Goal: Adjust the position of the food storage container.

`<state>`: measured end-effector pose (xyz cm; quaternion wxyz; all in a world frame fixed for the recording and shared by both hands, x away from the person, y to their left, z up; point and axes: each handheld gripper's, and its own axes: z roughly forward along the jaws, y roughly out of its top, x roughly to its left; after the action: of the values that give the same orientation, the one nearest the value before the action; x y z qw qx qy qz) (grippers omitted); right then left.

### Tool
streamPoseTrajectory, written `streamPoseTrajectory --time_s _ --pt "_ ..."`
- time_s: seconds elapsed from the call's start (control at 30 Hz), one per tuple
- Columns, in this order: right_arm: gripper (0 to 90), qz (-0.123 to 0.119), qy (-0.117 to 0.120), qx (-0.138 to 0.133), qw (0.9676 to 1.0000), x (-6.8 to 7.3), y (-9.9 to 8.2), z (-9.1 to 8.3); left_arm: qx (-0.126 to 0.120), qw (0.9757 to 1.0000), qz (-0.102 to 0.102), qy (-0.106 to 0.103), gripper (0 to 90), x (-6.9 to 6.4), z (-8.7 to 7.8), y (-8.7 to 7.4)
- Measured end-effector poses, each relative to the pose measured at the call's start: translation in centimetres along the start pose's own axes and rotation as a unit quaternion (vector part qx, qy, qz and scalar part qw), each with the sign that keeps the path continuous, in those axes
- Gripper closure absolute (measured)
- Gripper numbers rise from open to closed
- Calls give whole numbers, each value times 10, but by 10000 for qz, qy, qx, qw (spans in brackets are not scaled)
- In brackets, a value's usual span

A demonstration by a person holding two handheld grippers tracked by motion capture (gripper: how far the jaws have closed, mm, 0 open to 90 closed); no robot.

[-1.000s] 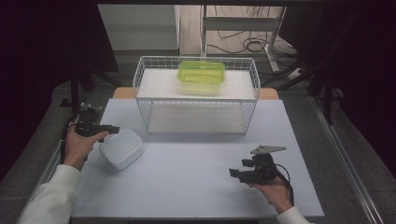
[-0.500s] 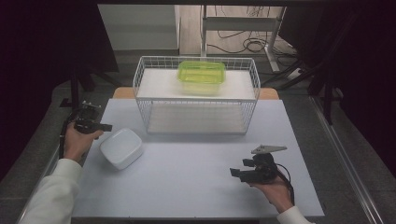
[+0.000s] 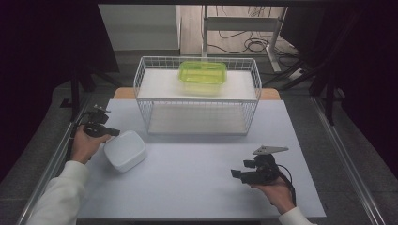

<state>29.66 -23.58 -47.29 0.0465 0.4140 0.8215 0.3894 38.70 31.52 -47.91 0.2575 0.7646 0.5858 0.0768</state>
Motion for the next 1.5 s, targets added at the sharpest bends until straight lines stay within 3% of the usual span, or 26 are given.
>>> streamPoseTrajectory --time_s 0.4,1.03,1.13,1.3,1.5 --pt "276 -27 -19 -18 10000 2 0 0 56 9987 380 -323 900 -40 4 -10" --pt "276 -32 -25 11 10000 3 0 1 206 9947 818 -591 900 -75 8 -20" --pt "276 -22 -24 8 10000 2 0 0 123 9948 820 -596 900 -73 3 -20" --pt "276 3 -39 -4 10000 2 0 -1 -69 9973 510 -518 900 -55 -25 -26" --pt "276 50 -77 4 10000 -1 0 -1 -129 9990 136 -404 900 -38 -54 -55"
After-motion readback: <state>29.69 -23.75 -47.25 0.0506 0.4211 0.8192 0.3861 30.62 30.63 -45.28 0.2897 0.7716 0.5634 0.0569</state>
